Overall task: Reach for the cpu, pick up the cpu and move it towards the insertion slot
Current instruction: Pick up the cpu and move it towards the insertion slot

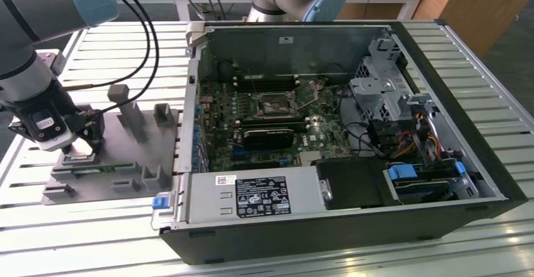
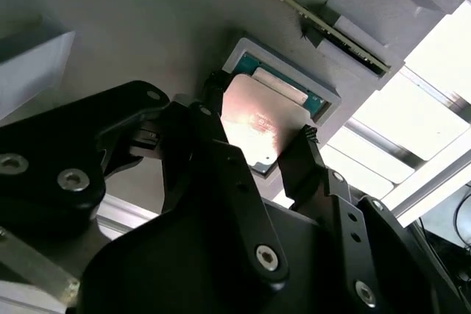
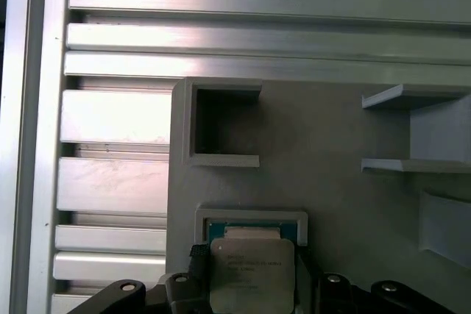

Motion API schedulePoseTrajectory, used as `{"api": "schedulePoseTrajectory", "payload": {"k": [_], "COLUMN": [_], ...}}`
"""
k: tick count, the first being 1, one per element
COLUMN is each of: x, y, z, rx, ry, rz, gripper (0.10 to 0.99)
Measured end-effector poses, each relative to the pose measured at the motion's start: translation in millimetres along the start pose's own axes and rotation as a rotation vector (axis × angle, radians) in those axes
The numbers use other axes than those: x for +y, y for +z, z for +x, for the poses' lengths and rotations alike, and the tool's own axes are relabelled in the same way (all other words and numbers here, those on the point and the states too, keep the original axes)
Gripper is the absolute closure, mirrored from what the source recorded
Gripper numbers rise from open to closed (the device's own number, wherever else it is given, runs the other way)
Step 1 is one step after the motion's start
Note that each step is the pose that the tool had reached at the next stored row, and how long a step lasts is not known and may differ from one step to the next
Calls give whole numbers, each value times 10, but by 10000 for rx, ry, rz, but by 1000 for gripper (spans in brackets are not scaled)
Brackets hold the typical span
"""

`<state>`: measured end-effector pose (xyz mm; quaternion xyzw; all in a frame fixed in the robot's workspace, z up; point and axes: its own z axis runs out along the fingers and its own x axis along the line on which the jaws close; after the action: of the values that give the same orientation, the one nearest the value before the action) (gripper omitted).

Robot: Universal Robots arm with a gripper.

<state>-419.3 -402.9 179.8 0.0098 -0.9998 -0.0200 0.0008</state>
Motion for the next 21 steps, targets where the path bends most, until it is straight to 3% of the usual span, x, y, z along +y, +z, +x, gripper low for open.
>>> {"api": "schedulePoseTrajectory", "payload": {"k": [6,7,12,14,15,18,21], "x": [1,1,1,1,1,2,5], "y": [-20,-24,-30,-31,-31,-43,-118], "z": [0,0,0,0,0,1,1], "rx": [2,1,2,3,2,3,1], "ry": [-9,-9,-10,-9,-10,-10,-12], "rz": [-1,-1,-1,0,-2,-5,-19], "gripper": [533,471,471,486,545,545,545]}}
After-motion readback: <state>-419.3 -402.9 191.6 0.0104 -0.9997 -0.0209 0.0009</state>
